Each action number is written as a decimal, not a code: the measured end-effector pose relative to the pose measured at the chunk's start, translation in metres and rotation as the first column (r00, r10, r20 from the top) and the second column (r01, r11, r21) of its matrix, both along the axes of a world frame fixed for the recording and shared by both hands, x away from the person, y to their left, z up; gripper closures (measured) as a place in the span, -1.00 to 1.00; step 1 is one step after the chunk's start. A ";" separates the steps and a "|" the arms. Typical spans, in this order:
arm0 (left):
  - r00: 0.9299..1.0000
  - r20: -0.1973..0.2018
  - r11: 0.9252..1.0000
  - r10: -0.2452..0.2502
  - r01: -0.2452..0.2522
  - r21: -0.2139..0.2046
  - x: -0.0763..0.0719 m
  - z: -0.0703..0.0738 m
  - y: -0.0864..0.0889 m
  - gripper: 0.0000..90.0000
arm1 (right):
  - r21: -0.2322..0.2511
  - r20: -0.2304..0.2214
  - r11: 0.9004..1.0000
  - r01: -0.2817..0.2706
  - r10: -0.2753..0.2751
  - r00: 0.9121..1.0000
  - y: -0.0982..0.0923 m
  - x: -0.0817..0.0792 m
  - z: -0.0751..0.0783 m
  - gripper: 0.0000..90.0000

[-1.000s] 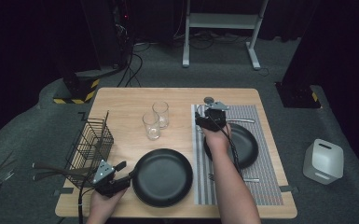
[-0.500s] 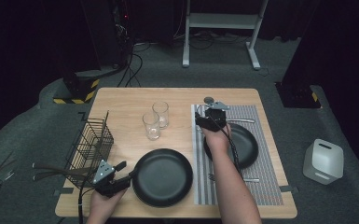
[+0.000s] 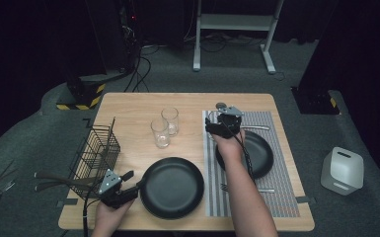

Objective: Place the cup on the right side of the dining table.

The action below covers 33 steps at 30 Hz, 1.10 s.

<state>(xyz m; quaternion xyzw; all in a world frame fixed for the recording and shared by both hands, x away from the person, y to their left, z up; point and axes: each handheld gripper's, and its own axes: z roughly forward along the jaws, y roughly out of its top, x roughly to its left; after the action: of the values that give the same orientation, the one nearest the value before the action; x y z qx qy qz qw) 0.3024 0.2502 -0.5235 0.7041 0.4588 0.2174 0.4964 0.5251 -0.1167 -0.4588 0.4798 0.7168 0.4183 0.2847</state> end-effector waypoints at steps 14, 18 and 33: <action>1.000 -0.005 1.000 -0.001 0.001 0.001 0.000 0.000 -0.001 -0.12 | 0.003 0.012 1.000 -0.004 0.004 1.000 -0.002 -0.004 0.008 -0.70; 1.000 -0.005 1.000 -0.001 0.001 0.004 0.000 0.000 -0.001 -0.12 | -0.003 0.014 1.000 -0.017 0.017 1.000 0.000 -0.009 0.011 -0.70; 1.000 -0.004 1.000 -0.002 0.002 0.016 0.000 0.000 -0.002 -0.12 | 0.009 0.044 0.999 -0.039 0.039 0.998 0.001 -0.029 0.021 -0.68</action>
<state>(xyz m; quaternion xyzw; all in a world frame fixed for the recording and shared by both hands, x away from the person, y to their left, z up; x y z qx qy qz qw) 0.3026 0.2481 -0.5234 0.7088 0.4575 0.2194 0.4901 0.4964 -0.1159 -0.4373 0.4577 0.7176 0.4376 0.2899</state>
